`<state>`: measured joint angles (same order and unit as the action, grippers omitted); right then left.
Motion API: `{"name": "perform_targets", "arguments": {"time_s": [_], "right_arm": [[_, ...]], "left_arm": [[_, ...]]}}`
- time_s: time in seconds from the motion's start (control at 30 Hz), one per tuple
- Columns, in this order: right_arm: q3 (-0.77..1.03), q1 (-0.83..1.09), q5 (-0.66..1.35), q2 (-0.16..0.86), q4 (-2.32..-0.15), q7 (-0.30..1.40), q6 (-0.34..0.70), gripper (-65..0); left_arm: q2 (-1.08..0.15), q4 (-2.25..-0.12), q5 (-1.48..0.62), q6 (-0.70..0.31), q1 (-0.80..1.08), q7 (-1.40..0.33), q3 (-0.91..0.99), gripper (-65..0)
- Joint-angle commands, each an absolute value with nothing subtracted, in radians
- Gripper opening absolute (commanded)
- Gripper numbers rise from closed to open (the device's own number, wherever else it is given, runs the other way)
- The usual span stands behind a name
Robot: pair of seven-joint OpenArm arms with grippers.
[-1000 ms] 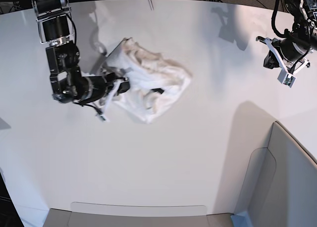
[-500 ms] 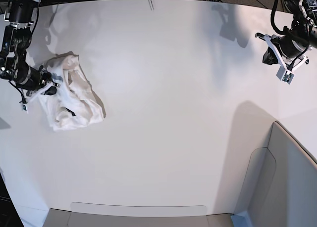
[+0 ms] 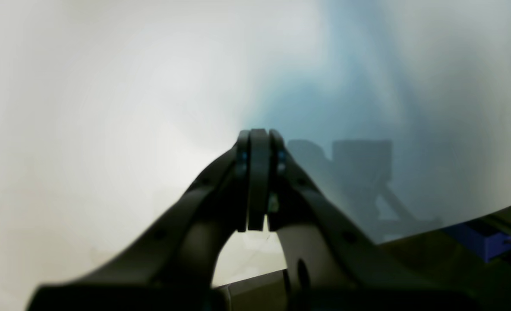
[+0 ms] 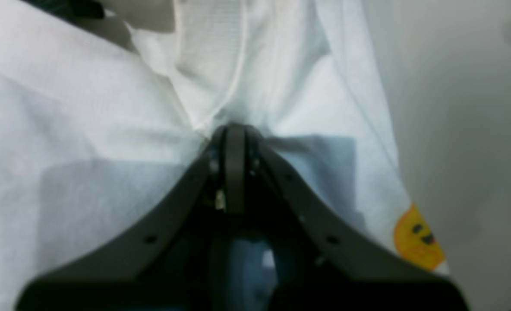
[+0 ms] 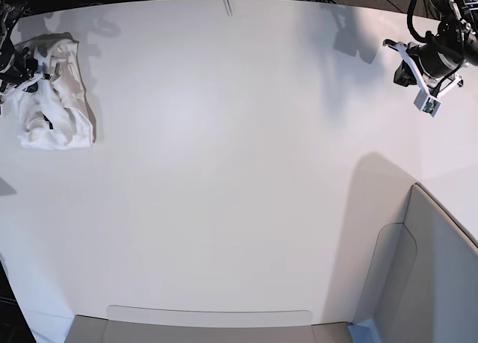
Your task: Layout the t-shirt on the table in an organized manner, then fold the t-shirt properly
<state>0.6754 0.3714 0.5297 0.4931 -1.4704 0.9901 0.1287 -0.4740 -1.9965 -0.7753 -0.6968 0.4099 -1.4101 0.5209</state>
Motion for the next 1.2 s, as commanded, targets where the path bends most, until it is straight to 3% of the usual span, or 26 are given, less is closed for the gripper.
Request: {"name": "perform_targets", "arguments": {"time_s": [0.0, 0.37, 0.67, 0.73, 0.83, 0.93, 1.17], "right_arm": [[0.665, 0.417, 0.381, 0.484, -1.429, 1.201, 0.108, -65.0], [0.791, 0.28, 0.374, 0.489, -1.564, 1.202, 0.108, -65.0], [0.743, 0.088, 0.38, 0.421, -1.814, 1.204, 0.114, -65.0], [0.743, 0.085, 0.381, 0.371, -1.934, 1.201, 0.12, -65.0], [0.745, 0.105, 0.381, 0.275, -2.066, 1.201, 0.232, -65.0], [0.75, 0.145, 0.381, 0.237, -2.061, 1.199, 0.34, -65.0], [0.73, 0.371, 0.466, 0.171, -2.064, 1.175, 0.417, -65.0]], "left_arm": [[-0.492, -2.012, -0.782, -0.698, 0.407, -1.396, 0.526, -65.0], [-0.47, -2.014, -0.782, -0.698, 0.4, -1.396, 0.533, -65.0], [-0.456, -2.028, -0.782, -0.698, 0.325, -1.396, 0.547, -65.0], [-0.455, -2.034, -0.783, -0.698, 0.325, -1.396, 0.622, -65.0], [-0.429, -2.034, -0.783, -0.698, 0.334, -1.388, 0.792, -65.0], [-0.386, -2.034, -0.783, -0.698, 0.337, -1.342, 0.964, -65.0], [-0.292, -2.034, -0.782, -0.698, 0.535, -1.188, 1.194, -65.0]]}}
